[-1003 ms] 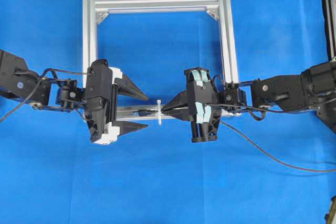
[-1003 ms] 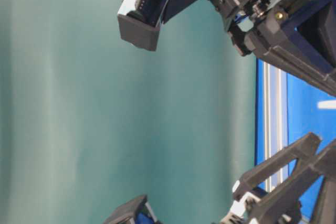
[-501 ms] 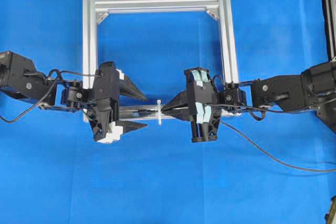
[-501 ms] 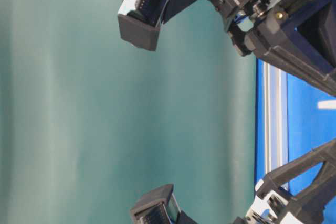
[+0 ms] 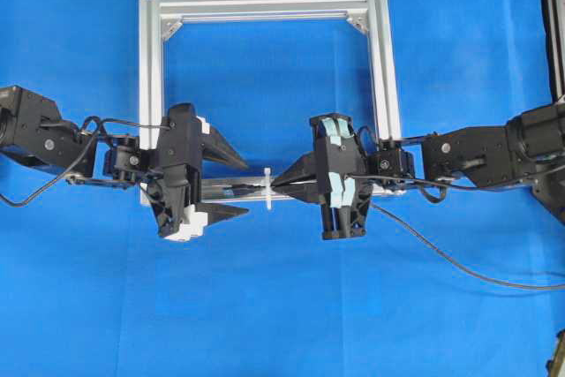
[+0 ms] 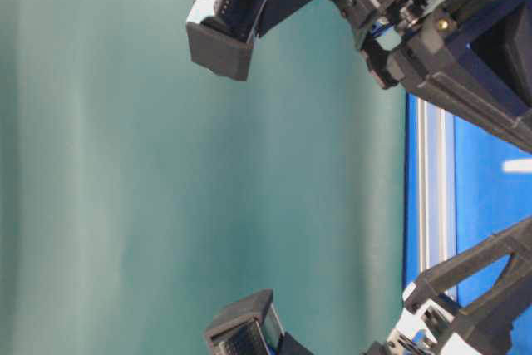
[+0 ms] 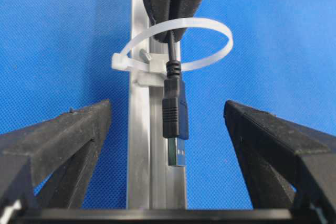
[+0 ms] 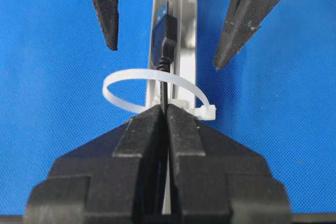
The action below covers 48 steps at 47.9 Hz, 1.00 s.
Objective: Insert the wire through the string loop located in the center.
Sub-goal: 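Close the left gripper on the USB plug beyond the loop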
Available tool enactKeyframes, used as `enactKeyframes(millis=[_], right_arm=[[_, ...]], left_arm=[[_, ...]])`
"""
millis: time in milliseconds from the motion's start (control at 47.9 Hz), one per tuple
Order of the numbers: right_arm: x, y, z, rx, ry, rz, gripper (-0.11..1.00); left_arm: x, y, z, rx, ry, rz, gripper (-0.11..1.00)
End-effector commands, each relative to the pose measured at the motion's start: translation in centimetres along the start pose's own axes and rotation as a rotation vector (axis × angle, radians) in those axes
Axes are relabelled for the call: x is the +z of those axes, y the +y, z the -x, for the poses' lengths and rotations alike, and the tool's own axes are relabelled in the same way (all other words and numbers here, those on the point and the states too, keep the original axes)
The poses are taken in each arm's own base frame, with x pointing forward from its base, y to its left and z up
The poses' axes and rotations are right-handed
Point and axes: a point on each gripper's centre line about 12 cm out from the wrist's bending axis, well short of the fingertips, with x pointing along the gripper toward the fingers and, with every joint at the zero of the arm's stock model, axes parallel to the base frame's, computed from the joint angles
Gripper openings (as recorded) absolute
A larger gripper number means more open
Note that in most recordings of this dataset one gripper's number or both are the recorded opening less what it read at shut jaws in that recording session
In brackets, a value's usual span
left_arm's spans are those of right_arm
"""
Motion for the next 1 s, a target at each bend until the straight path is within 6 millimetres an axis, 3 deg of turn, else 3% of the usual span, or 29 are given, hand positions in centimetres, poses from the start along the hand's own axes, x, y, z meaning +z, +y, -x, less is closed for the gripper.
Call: enactKeyframes(millis=[0, 710, 815, 982], right_arm=[[0.86, 0.06, 0.13, 0.003, -0.028, 0.002, -0.03], [0.86, 0.06, 0.13, 0.003, -0.028, 0.002, -0.03], [0.86, 0.06, 0.13, 0.003, -0.028, 0.002, -0.03], [0.87, 0.06, 0.13, 0.003, -0.029, 0.002, -0.03]], left_arm=[[1.11, -0.15, 0.01, -0.005, -0.035, 0.001, 0.91], [1.23, -0.29, -0.05, -0.009, -0.036, 0.002, 0.87], [1.25, -0.53, -0.06, -0.014, -0.037, -0.008, 0.70], [1.34, -0.43, -0.08, -0.012, -0.040, -0.007, 0.20]])
